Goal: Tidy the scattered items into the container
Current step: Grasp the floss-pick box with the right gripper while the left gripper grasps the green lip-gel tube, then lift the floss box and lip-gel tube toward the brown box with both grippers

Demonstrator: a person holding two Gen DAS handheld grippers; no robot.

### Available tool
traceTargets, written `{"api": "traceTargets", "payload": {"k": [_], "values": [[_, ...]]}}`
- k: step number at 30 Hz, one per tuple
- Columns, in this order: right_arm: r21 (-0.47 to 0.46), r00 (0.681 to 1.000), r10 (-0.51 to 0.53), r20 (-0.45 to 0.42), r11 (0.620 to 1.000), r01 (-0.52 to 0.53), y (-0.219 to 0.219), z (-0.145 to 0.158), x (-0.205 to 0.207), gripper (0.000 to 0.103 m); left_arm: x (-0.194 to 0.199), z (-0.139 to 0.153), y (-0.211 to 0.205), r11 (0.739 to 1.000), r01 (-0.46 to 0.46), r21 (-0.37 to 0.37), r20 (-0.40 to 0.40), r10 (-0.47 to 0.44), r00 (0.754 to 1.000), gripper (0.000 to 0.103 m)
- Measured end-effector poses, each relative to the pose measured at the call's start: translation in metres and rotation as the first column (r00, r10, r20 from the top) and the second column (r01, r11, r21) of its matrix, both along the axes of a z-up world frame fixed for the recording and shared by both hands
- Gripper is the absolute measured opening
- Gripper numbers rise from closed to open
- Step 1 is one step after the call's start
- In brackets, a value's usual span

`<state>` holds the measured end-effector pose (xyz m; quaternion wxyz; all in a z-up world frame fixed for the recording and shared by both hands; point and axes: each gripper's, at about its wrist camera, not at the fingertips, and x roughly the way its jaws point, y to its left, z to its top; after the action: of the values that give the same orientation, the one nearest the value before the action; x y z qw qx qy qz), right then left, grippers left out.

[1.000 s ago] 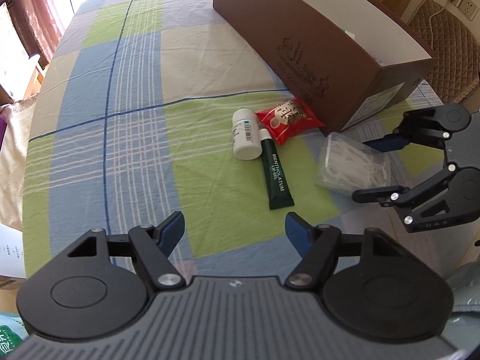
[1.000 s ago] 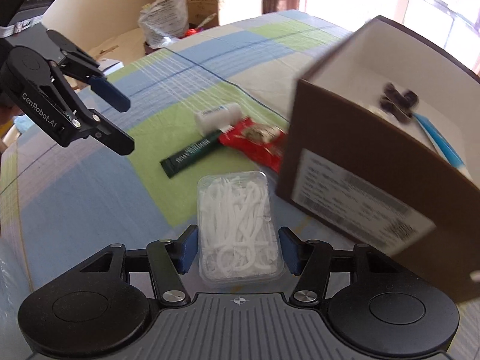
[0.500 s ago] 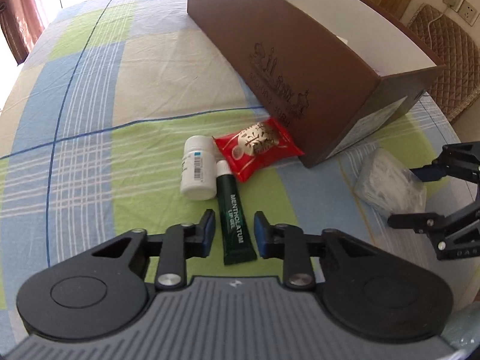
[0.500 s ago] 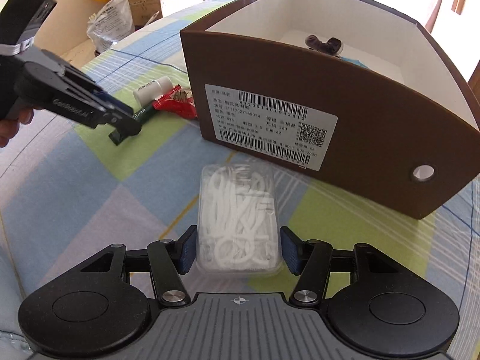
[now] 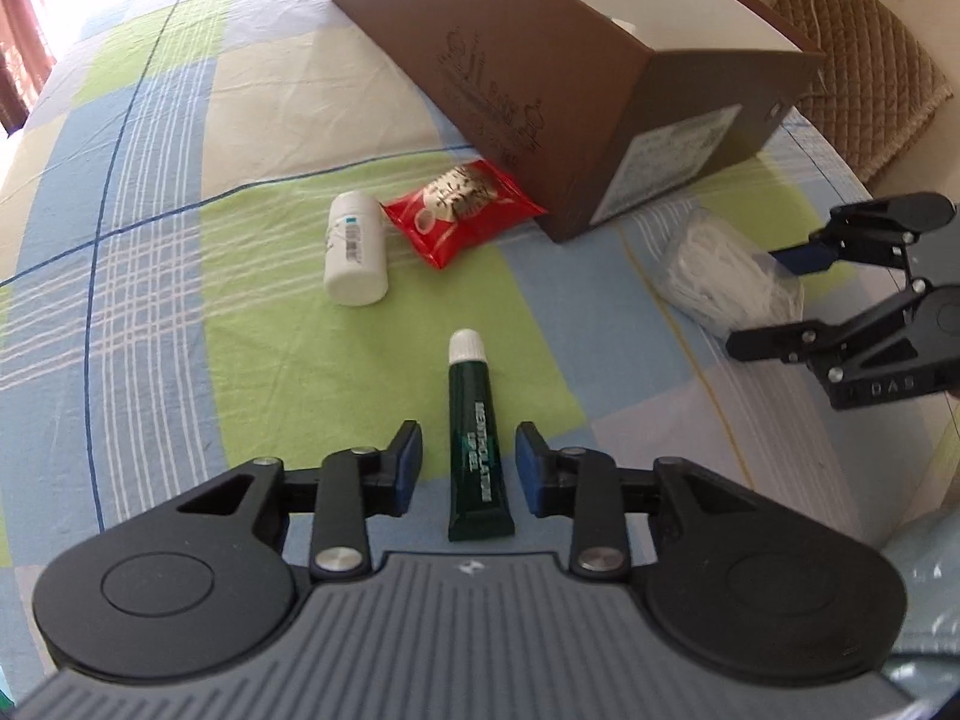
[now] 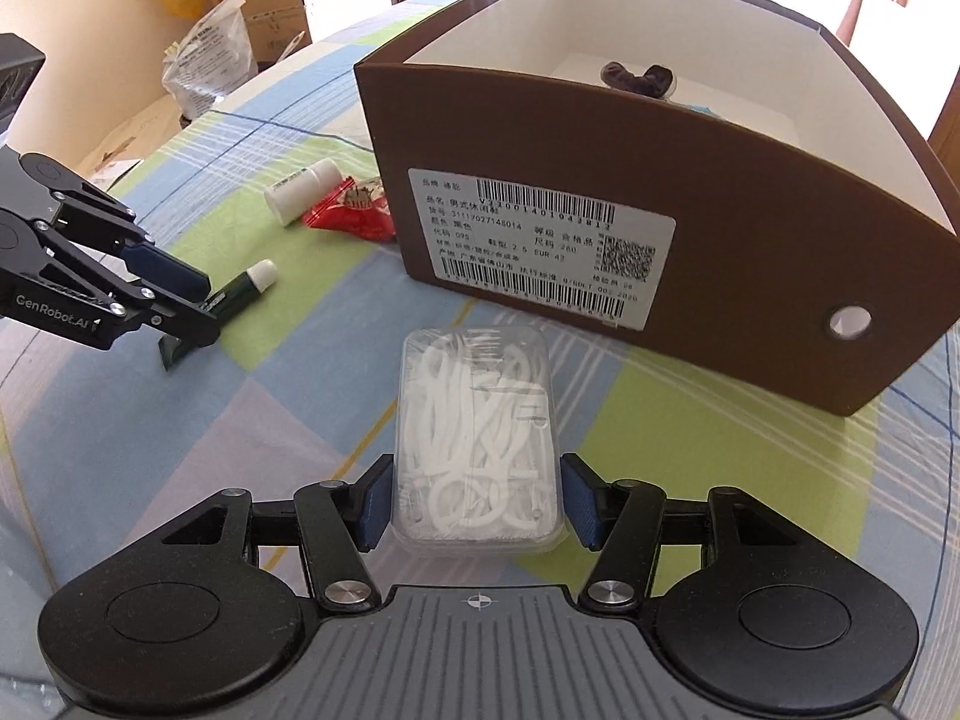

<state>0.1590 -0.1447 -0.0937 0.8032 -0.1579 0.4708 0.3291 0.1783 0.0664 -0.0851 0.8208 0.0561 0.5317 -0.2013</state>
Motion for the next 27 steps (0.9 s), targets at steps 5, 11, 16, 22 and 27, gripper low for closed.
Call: {"api": "traceTargets", "payload": {"k": [5, 11, 16, 22, 27], "values": [[0.014, 0.999, -0.039, -0.002, 0.999, 0.039, 0.008, -0.003, 0.011, 0.067, 0.000, 0.000, -0.005, 1.000, 0.005, 0.016, 0.017, -0.005, 1.000, 0.026], [0.026, 0.998, -0.058, 0.021, 0.998, 0.057, 0.013, -0.006, 0.010, 0.070, -0.002, 0.001, -0.010, 0.999, 0.017, 0.036, 0.036, -0.018, 0.999, 0.013], [-0.004, 0.997, -0.055, 0.048, 0.998, 0.055, 0.016, -0.006, 0.005, 0.060, -0.007, 0.002, -0.012, 0.998, 0.012, 0.055, 0.042, -0.014, 0.999, 0.013], [-0.001, 0.997, -0.077, -0.006, 0.997, 0.077, 0.008, 0.001, -0.004, 0.059, -0.014, 0.006, -0.013, 0.999, -0.009, 0.053, 0.035, 0.007, 0.999, 0.013], [0.048, 0.994, -0.101, -0.033, 0.994, 0.102, -0.007, 0.018, -0.012, 0.059, -0.022, 0.022, -0.013, 0.998, -0.017, 0.054, 0.048, 0.014, 0.999, 0.013]]}}
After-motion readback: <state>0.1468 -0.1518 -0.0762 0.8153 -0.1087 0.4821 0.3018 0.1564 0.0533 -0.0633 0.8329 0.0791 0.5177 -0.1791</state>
